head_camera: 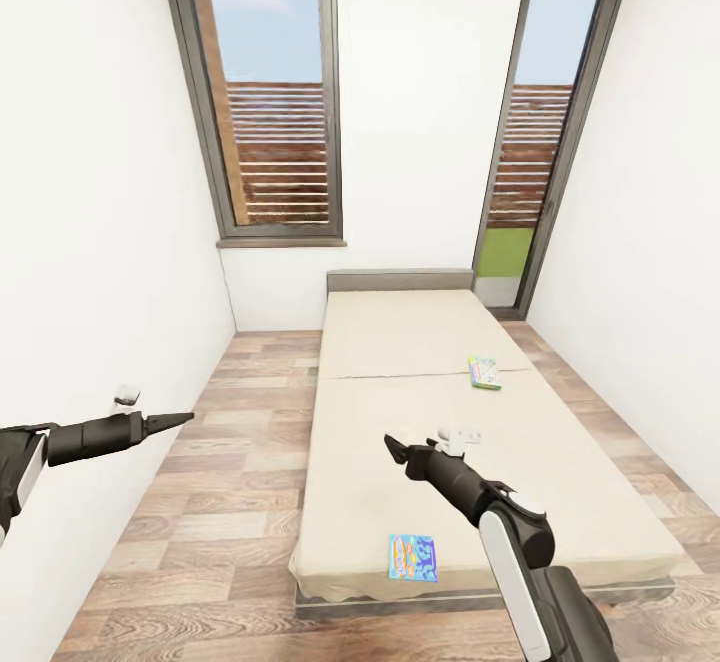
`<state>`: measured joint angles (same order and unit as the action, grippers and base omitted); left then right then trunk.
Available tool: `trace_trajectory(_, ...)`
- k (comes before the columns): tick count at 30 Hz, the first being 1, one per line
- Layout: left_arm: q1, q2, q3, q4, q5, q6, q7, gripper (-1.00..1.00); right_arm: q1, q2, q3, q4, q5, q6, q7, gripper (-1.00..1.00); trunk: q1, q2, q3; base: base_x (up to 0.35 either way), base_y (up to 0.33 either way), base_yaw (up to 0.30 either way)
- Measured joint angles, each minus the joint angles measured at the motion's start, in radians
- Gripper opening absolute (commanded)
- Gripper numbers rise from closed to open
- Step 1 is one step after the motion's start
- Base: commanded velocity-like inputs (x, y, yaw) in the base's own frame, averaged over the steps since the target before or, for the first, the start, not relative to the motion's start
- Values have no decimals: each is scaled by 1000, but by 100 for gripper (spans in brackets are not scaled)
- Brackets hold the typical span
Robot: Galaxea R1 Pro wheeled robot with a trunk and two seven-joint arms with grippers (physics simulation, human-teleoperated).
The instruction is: Put all the toys in the child's room - the three board games (two on the bed and one on the table), the two jigsaw puzzles on the table, and the tennis ball on the table - inside the toy box on the table in the child's room.
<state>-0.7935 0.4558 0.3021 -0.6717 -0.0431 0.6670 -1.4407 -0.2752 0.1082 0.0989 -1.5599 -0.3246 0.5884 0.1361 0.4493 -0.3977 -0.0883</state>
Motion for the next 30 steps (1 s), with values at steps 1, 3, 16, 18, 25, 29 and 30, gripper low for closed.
trace_trajectory(1,0,0,0,0,0,0,0,100,0,1,-2,2,0,0,-1,100,0,0,0,0,0,0)
trace_trajectory(3,0,0,0,0,0,0,0,100,0,2,-5,14,-1,1,-3,100,0,0,0,0,0,0)
trace_trajectory(16,0,0,0,0,0,0,0,100,-12,5,-39,216,-85,4,5,100,0,0,0,0,0,0)
trace_trajectory(18,0,0,0,0,0,0,0,100,-24,-1,-61,263,-156,6,6,100,0,0,0,0,0,0)
trace_trajectory(25,0,-1,-3,0,0,1,-1,100,-114,-90,-263,613,-474,9,31,100,0,0,0,0,0,0)
trace_trajectory(29,0,-1,-3,0,0,0,-2,100,-123,-126,-302,681,-541,8,72,100,0,0,0,0,0,0)
trace_trajectory(30,0,-1,-3,0,0,0,-2,100,-124,-132,-307,690,-550,8,81,100,0,0,0,0,0,0)
